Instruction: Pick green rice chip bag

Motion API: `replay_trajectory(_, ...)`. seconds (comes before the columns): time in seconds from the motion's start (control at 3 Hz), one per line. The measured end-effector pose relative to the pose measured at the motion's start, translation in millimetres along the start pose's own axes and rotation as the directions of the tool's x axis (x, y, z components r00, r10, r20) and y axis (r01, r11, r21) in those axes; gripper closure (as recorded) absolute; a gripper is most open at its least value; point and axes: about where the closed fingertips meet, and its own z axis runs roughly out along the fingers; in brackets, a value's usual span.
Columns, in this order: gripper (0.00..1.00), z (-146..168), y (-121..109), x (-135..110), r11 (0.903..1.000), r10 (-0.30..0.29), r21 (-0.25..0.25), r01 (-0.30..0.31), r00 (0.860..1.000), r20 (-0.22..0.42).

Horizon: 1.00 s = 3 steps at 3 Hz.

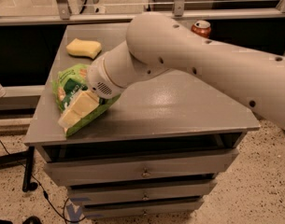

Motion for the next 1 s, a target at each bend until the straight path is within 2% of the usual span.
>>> replay_trajectory(0.33,0.16,16.3,-6.5,2.5,1.0000,-0.005,0.004,0.005,1.000,0.004)
replay_trajectory(1.0,0.62,18.0,-12.0,1.5,0.9998,-0.015,0.011,0.015,1.000,0.010)
